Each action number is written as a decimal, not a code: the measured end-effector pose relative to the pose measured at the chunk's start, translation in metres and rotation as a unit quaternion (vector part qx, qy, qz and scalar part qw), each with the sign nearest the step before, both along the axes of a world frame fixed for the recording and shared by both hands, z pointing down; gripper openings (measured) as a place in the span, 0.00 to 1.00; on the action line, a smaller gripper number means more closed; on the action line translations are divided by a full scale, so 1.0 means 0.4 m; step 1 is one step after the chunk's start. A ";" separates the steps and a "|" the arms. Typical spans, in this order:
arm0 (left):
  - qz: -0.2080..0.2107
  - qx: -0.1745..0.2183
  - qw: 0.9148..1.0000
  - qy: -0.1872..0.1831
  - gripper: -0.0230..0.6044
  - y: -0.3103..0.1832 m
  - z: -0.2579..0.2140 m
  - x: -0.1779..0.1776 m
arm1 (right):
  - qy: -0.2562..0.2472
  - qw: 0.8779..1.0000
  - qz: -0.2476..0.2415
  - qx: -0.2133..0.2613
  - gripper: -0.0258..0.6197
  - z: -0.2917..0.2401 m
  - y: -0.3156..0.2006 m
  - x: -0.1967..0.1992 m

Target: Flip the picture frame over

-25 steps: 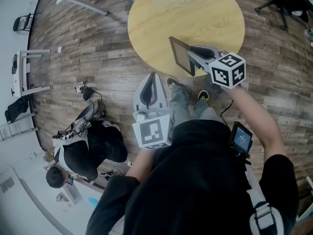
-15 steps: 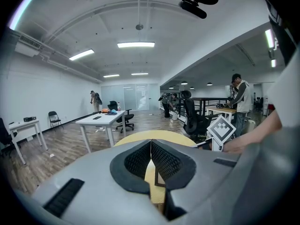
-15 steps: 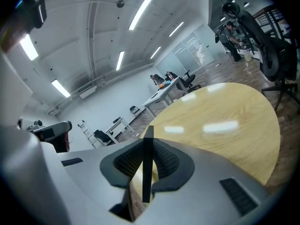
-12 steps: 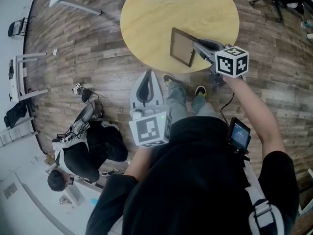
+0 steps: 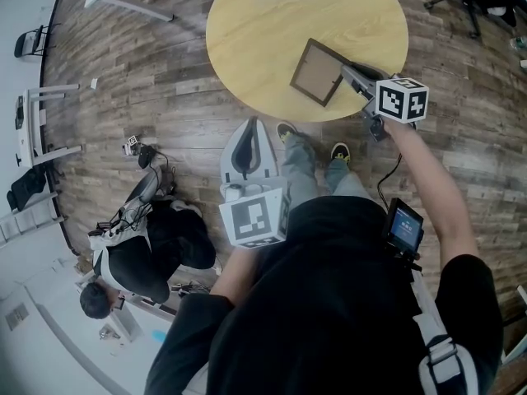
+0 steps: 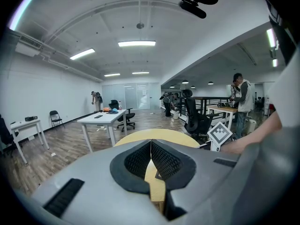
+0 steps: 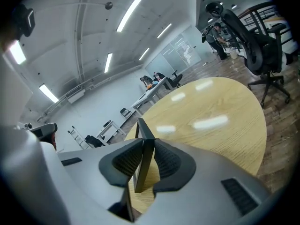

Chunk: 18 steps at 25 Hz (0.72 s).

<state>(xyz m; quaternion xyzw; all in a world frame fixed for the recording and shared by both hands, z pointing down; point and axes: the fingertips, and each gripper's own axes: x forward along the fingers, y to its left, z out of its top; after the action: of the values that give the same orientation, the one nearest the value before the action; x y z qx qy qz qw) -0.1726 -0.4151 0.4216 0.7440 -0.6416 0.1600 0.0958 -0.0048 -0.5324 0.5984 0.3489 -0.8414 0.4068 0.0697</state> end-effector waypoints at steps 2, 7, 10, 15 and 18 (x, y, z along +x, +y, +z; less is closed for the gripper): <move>-0.002 0.000 1.000 -0.001 0.07 0.000 0.000 -0.004 | -0.002 1.000 0.009 -0.010 0.18 0.015 -0.004 0.012; -0.002 -0.002 1.000 -0.003 0.07 -0.011 -0.001 -0.007 | -0.023 0.997 0.048 -0.058 0.19 0.068 -0.016 0.059; 0.000 -0.003 1.000 -0.004 0.07 -0.019 0.001 -0.009 | -0.023 0.994 0.066 -0.085 0.21 0.107 -0.011 0.088; 0.002 -0.008 1.000 0.004 0.07 -0.025 0.011 -0.005 | 0.003 0.994 0.054 -0.090 0.22 0.127 -0.007 0.093; 0.006 -0.006 1.000 0.003 0.07 -0.027 0.012 0.004 | 0.049 0.994 0.044 -0.084 0.23 0.137 -0.004 0.097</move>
<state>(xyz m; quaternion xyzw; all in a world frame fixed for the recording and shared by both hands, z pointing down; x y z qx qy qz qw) -0.1708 -0.4261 0.4265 0.7478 -0.6358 0.1624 0.1014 0.0340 -0.5340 0.6531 0.3983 -0.7832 0.4614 0.1223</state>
